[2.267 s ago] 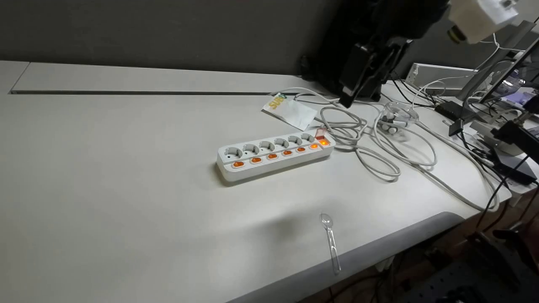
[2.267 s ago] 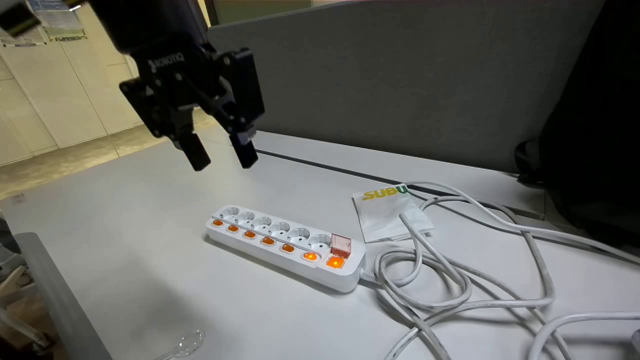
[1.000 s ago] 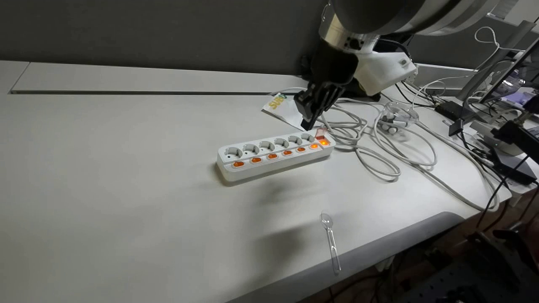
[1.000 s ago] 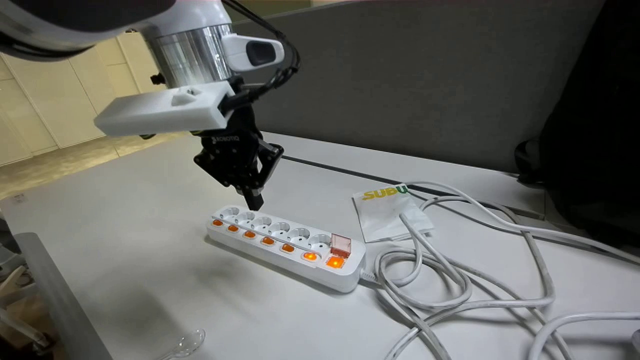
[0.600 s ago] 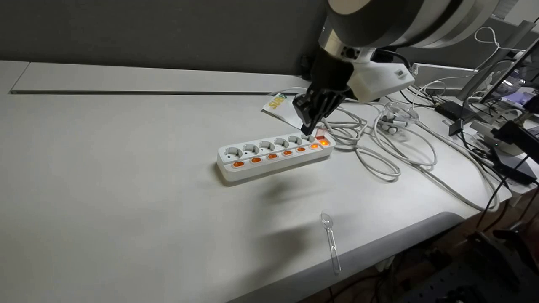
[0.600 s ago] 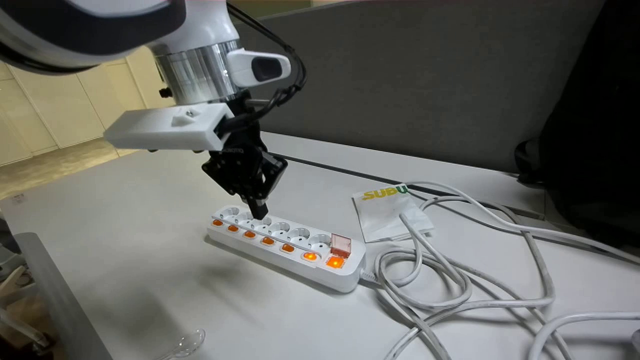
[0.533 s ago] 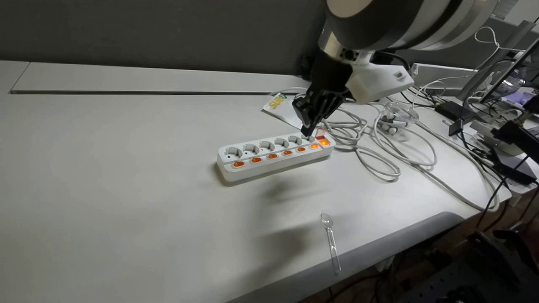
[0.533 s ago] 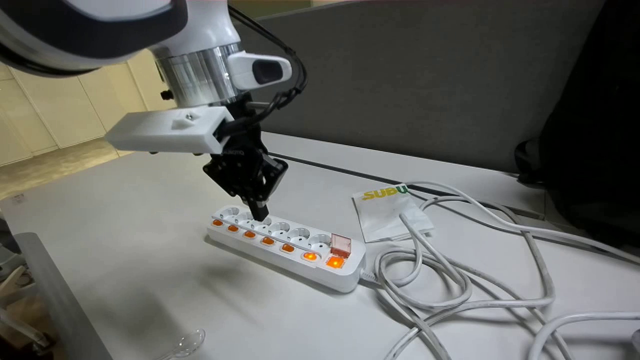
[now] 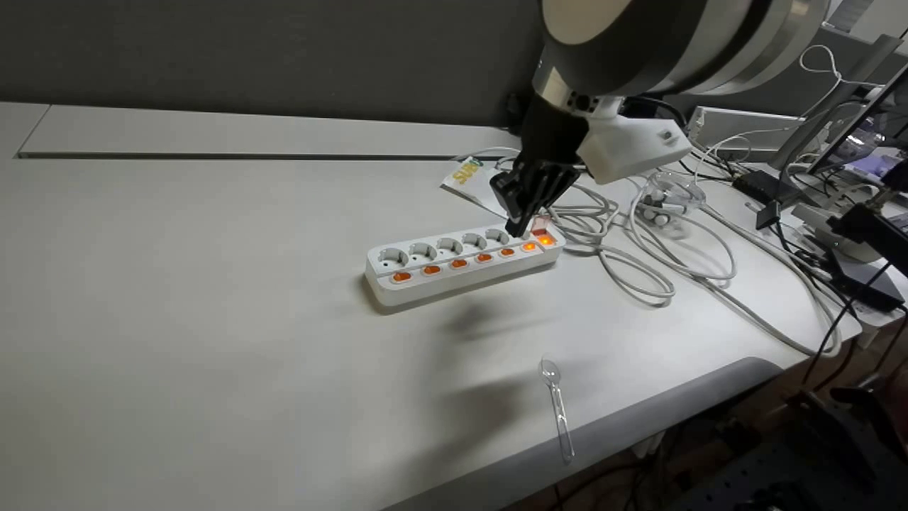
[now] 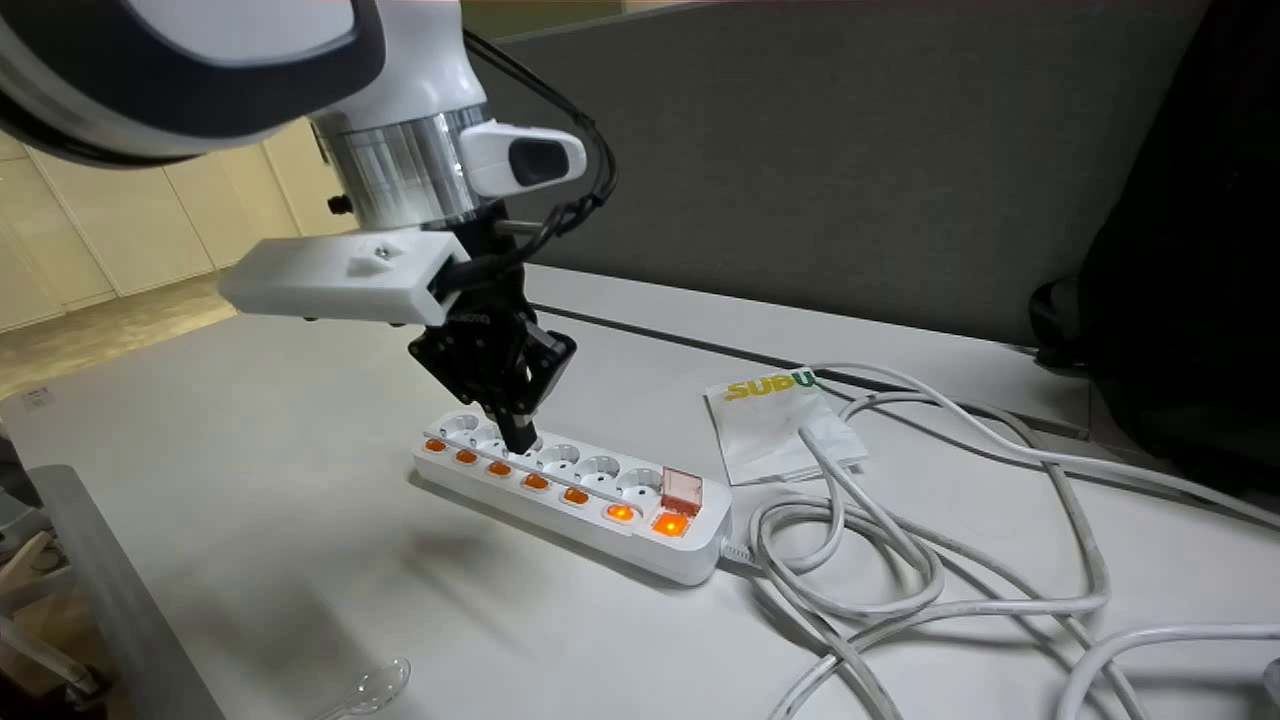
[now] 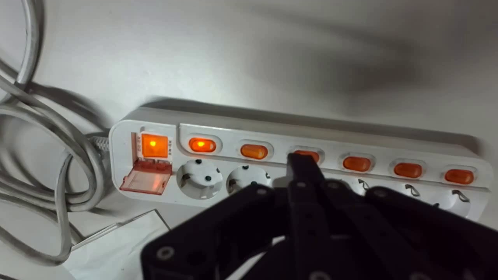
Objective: Turn on the fourth switch from the left
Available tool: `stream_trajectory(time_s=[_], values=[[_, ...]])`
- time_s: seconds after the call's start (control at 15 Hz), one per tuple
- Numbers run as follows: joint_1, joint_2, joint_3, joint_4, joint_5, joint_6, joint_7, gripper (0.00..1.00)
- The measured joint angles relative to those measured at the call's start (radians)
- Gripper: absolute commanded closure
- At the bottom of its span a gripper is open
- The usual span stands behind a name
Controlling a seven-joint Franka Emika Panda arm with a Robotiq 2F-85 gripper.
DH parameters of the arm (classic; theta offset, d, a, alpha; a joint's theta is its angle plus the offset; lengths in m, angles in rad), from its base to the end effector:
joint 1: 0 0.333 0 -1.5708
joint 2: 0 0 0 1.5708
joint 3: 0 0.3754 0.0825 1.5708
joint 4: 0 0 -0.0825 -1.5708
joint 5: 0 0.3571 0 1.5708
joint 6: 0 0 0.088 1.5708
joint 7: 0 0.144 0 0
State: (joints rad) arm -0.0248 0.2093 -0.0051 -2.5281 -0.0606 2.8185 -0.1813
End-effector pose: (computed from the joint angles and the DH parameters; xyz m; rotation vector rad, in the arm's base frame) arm 0.4742 -0.0119 0.2508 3.0914 0.3230 0.1216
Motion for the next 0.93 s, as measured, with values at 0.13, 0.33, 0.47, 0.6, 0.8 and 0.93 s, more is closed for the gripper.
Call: stream_trajectory(time_s=[0.13,0.33,0.47,0.6,0.8,0.93], values=[[0.004,0.026,0.002,0.002,-0.001,0.009,0.002,1.00],[0.018,0.072,-0.003,0.008,-0.017,0.055,0.015,1.00],[0.028,0.101,-0.007,0.018,-0.024,0.089,0.026,1.00],[0.040,0.127,-0.013,0.030,-0.030,0.113,0.032,1.00],[0.054,0.155,-0.017,0.048,-0.035,0.128,0.042,1.00],[0.060,0.171,-0.017,0.056,-0.035,0.135,0.044,1.00]])
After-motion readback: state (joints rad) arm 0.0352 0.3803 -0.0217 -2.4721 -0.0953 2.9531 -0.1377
